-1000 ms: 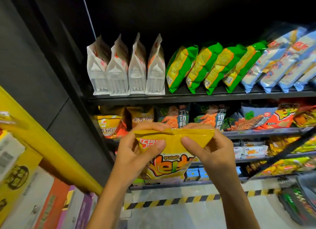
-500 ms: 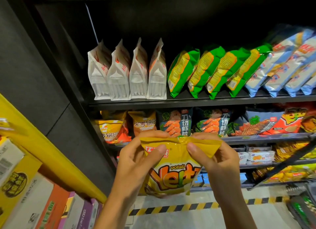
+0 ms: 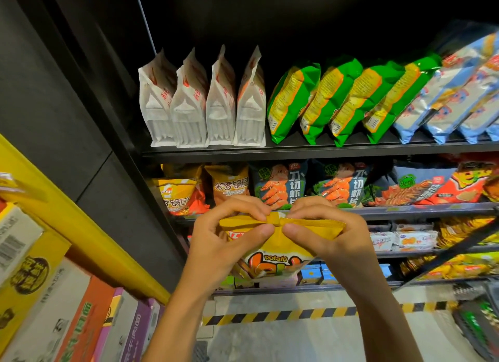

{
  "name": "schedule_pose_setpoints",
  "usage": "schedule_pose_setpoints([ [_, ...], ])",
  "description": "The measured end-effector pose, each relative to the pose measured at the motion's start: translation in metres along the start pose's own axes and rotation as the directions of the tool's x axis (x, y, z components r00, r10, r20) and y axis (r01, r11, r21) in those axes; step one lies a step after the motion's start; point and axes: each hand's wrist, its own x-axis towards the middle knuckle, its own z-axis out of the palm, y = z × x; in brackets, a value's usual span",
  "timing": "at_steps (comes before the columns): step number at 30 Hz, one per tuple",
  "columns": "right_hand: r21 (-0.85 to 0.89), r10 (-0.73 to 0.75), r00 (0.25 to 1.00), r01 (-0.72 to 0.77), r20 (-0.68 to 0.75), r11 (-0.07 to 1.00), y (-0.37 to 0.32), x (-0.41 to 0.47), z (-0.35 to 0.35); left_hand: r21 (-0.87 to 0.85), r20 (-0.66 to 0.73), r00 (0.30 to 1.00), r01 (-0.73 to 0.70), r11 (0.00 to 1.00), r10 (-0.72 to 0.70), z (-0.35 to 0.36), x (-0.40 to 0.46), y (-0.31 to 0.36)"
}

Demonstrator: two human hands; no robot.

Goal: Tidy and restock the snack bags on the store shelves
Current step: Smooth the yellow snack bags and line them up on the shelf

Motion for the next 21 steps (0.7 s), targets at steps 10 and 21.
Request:
schedule_pose_setpoints([
  [10,-0.174,-0.203,0.977,0.189,-0.063,0.966,0.007,0.001,0.0,-0.204,-0.115,0.951,0.259,0.944,-0.286,0.015,0.004,-0.005],
  [21,0.009,0.024,0.992,-0.023,-0.122,1.0,0.001,-0.002,-0.008,-0.205,-0.134,0.964,0.201,0.958,-0.231,0.01,0.012,-0.014],
])
